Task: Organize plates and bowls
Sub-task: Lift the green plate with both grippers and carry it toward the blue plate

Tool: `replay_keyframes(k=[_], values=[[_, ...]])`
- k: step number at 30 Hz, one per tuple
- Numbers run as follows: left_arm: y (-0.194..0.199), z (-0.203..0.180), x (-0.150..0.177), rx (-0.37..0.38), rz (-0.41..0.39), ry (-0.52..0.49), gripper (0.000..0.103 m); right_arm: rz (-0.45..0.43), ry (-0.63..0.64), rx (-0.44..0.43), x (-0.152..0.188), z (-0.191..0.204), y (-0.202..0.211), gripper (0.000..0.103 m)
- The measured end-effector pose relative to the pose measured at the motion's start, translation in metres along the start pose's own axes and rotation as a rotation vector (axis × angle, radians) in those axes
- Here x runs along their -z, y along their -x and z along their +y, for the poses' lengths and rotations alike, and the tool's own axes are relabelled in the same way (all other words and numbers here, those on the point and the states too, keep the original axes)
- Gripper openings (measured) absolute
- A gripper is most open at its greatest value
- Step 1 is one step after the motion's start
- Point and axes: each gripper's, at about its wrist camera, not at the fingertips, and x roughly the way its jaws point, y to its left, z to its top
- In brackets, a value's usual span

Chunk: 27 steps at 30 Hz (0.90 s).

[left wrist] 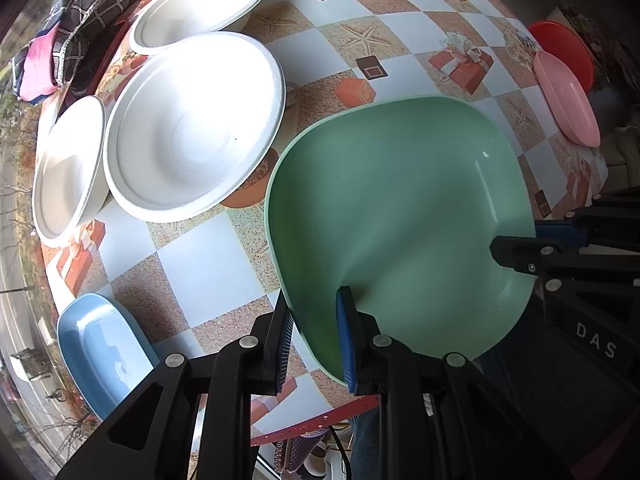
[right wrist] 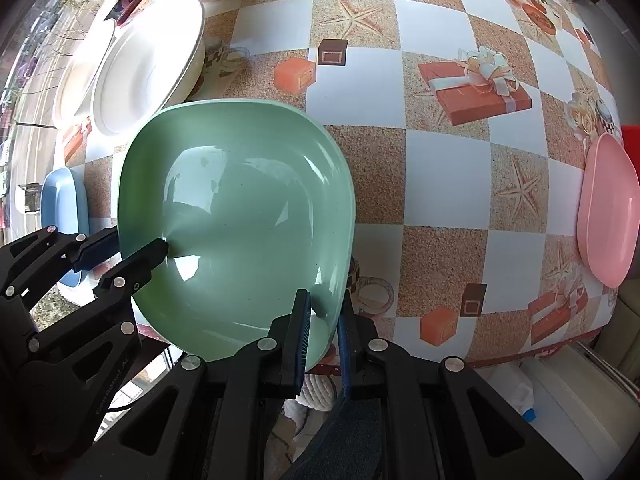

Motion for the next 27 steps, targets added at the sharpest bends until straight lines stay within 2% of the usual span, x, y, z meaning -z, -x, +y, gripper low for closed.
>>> replay_keyframes(k=[17, 27], values=[[0.019, 0.016, 0.0, -0.01, -0.046, 0.054, 0.023, -0.035, 0.048, 0.002, -0.001, 0.016, 0.013, 0.015], [0.034, 0.054, 0.016, -0.029, -0.081, 0.19, 0.023, -0.047, 0.166, 0.001, -0.006, 0.056, 0.025, 0.015]])
